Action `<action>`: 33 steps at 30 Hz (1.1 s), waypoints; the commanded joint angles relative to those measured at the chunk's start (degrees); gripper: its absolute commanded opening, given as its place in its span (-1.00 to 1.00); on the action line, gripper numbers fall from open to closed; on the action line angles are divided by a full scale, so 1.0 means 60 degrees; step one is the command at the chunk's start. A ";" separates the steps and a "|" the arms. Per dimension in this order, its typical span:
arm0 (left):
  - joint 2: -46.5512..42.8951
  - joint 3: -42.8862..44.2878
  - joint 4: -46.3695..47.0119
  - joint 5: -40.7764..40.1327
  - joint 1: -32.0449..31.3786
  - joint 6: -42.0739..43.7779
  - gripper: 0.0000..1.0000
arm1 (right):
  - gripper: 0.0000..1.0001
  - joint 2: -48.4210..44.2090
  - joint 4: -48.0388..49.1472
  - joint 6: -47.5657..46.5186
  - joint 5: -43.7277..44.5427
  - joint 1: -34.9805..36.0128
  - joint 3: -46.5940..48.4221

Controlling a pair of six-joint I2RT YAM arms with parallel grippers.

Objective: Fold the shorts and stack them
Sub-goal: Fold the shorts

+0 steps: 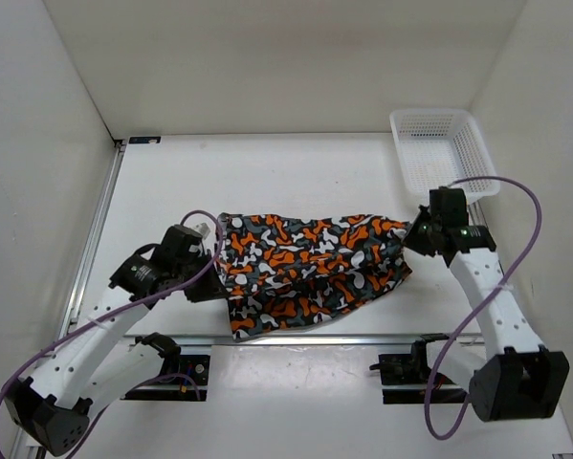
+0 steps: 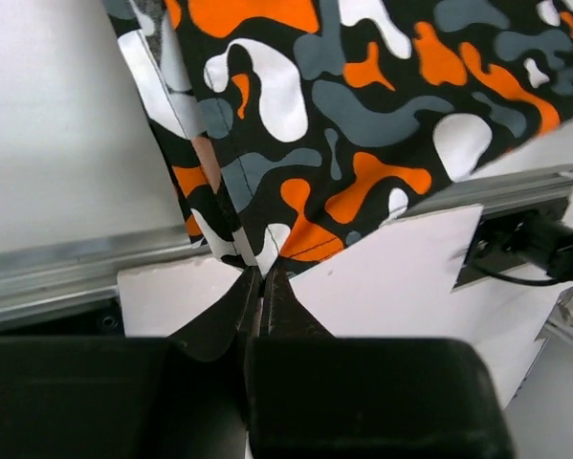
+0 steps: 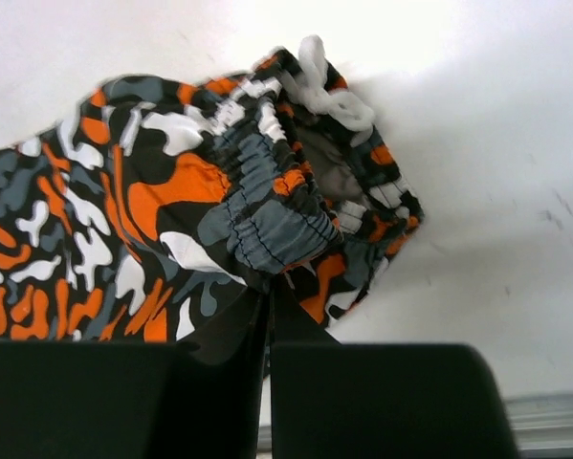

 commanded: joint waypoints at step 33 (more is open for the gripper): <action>0.7124 0.1580 0.2297 -0.1517 0.0929 -0.0233 -0.75 | -0.78 0.2973 0.1349 0.0010 -0.1214 0.0069 -0.1821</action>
